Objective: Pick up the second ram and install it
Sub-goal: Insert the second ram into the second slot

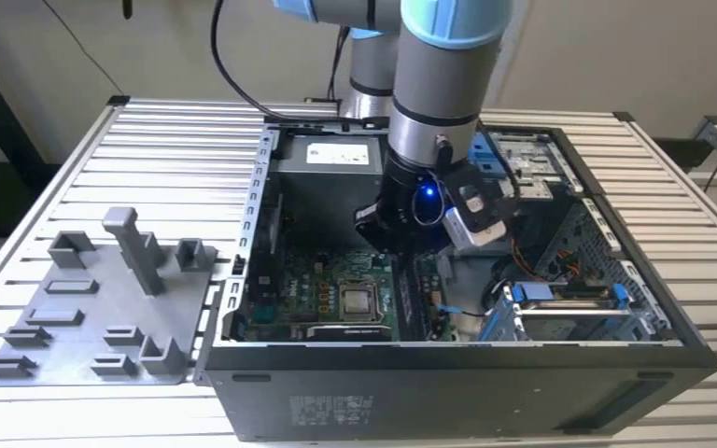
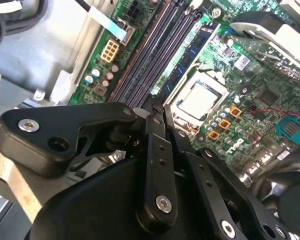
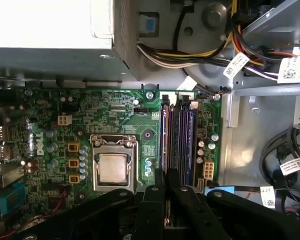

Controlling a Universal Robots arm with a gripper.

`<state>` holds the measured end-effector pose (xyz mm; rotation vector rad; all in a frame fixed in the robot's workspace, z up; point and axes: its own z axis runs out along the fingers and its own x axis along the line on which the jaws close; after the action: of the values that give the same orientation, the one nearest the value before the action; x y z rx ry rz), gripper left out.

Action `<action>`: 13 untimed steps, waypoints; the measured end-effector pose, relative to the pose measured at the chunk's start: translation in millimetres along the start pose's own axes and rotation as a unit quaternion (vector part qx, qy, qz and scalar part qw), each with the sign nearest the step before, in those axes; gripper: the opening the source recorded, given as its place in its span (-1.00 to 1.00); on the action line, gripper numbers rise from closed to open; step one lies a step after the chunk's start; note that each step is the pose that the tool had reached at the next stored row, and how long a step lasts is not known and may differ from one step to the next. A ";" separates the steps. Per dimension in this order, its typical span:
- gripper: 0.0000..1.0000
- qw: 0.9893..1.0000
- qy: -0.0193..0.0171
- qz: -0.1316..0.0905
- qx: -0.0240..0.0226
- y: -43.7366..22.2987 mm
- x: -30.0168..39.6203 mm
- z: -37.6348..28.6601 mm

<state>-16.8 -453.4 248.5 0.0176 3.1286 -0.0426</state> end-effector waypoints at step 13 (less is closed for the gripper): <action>-0.73 1.000 0.000 0.000 0.000 0.1 1.0 2.5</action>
<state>-17.8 -453.3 245.9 0.0177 3.1288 -0.0423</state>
